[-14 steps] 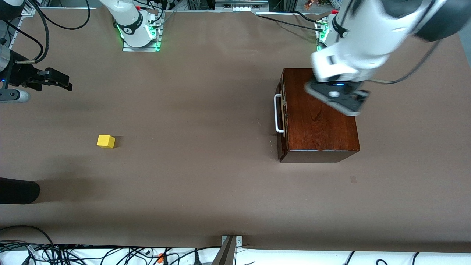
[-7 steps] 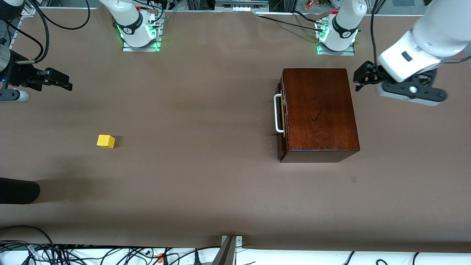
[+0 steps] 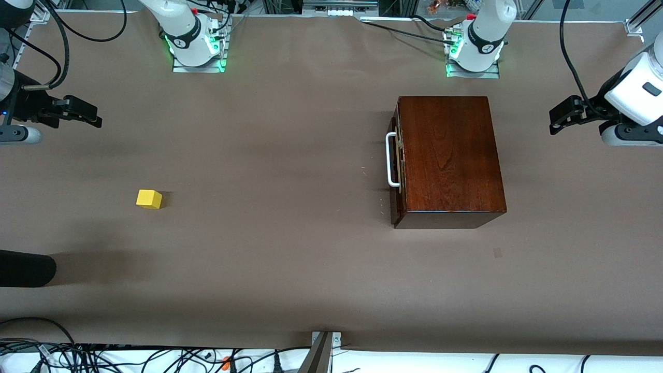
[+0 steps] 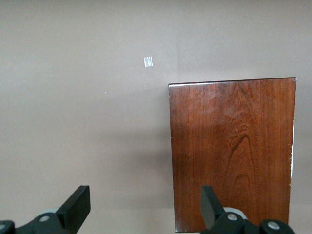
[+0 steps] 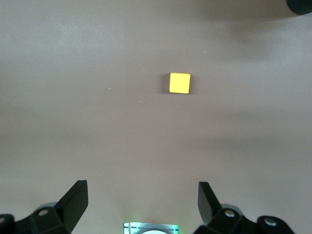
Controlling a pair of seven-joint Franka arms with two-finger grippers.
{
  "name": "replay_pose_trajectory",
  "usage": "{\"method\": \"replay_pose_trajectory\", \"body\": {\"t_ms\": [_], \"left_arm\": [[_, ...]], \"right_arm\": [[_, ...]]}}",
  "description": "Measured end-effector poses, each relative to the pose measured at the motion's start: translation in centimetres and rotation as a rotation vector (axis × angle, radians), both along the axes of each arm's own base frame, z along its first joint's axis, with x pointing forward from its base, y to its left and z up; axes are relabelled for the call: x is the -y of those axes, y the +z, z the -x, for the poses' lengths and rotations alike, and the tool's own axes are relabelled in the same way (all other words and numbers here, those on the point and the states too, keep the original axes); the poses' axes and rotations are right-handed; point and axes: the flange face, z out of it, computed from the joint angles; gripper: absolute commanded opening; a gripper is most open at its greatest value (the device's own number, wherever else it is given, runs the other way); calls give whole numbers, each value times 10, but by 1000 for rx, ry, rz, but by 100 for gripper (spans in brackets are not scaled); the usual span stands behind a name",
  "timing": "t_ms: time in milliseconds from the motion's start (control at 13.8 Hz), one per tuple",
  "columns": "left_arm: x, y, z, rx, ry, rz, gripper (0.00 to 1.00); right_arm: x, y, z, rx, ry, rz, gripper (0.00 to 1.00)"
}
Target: Open drawer, take yellow block, close drawer
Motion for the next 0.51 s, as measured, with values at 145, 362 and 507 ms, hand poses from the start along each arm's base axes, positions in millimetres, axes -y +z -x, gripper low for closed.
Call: {"method": "replay_pose_trajectory", "body": {"t_ms": [145, 362, 507], "left_arm": [[-5, -3, 6, 4, -4, 1, 100], [-8, -3, 9, 5, -4, 2, 100], [-8, -3, 9, 4, -4, 2, 100]], "right_arm": [[0, 0, 0, 0, 0, 0, 100], [0, 0, 0, 0, 0, 0, 100], [-1, 0, 0, -1, 2, 0, 100]]}}
